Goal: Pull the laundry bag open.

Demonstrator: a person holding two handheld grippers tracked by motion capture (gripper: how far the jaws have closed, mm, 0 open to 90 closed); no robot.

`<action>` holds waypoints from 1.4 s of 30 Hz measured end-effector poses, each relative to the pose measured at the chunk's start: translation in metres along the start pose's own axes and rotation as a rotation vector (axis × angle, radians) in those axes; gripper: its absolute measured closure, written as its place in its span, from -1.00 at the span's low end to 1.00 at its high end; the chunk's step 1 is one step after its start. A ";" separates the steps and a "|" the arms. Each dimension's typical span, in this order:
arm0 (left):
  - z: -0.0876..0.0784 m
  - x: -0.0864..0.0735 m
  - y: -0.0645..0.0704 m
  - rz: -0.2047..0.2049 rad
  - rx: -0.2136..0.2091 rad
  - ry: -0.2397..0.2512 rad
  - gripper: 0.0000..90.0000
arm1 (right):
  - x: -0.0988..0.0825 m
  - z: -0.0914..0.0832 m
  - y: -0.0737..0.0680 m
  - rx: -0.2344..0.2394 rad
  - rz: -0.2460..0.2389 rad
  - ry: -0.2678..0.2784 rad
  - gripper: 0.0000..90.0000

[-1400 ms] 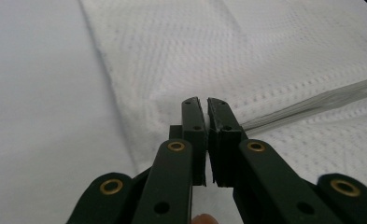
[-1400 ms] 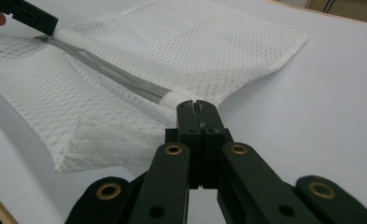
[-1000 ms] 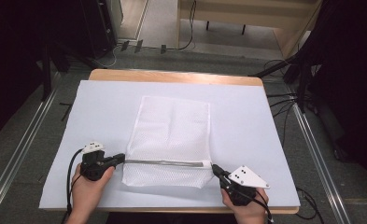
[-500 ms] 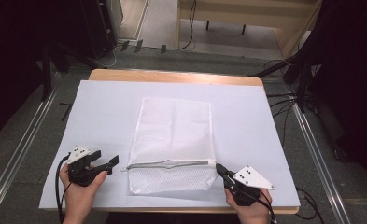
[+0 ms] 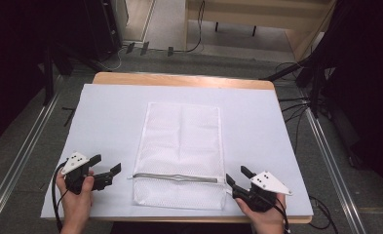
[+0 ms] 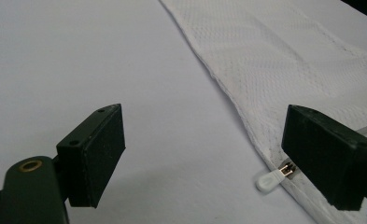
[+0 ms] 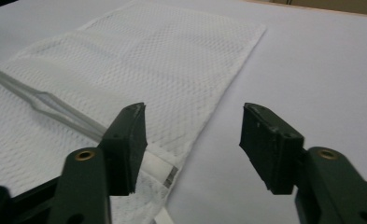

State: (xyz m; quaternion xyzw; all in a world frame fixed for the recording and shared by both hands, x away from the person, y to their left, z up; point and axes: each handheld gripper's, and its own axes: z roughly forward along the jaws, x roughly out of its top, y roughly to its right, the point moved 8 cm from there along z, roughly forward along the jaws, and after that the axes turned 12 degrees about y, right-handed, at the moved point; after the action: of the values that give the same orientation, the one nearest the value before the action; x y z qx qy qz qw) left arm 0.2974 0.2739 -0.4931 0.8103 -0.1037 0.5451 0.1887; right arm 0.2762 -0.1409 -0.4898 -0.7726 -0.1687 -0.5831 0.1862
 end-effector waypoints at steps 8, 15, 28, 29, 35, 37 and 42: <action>0.001 -0.002 -0.004 0.023 0.018 -0.014 -0.70 | 0.000 -0.005 0.024 -0.016 0.054 -0.005 -0.41; 0.001 -0.003 -0.006 0.033 0.017 -0.019 -0.71 | -0.003 -0.013 0.056 -0.077 0.091 -0.008 -0.55; -0.002 -0.003 -0.013 0.038 0.027 -0.011 -0.77 | -0.008 -0.029 0.096 -0.149 0.096 -0.020 -0.64; -0.002 -0.003 -0.014 0.038 0.029 -0.012 -0.78 | -0.008 -0.031 0.100 -0.157 0.097 -0.021 -0.64; -0.005 -0.002 -0.021 0.032 0.050 -0.002 -0.80 | -0.011 -0.040 0.119 -0.178 0.118 -0.013 -0.65; -0.005 -0.002 -0.022 0.029 0.052 -0.001 -0.80 | -0.013 -0.043 0.125 -0.192 0.129 -0.020 -0.65; -0.006 -0.002 -0.026 0.020 0.074 -0.001 -0.82 | -0.017 -0.047 0.137 -0.217 0.138 -0.026 -0.65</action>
State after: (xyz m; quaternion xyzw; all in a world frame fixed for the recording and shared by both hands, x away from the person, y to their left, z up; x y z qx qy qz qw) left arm 0.3011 0.3001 -0.4976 0.8160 -0.0916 0.5498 0.1533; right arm 0.2975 -0.2841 -0.5068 -0.8053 -0.0537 -0.5739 0.1389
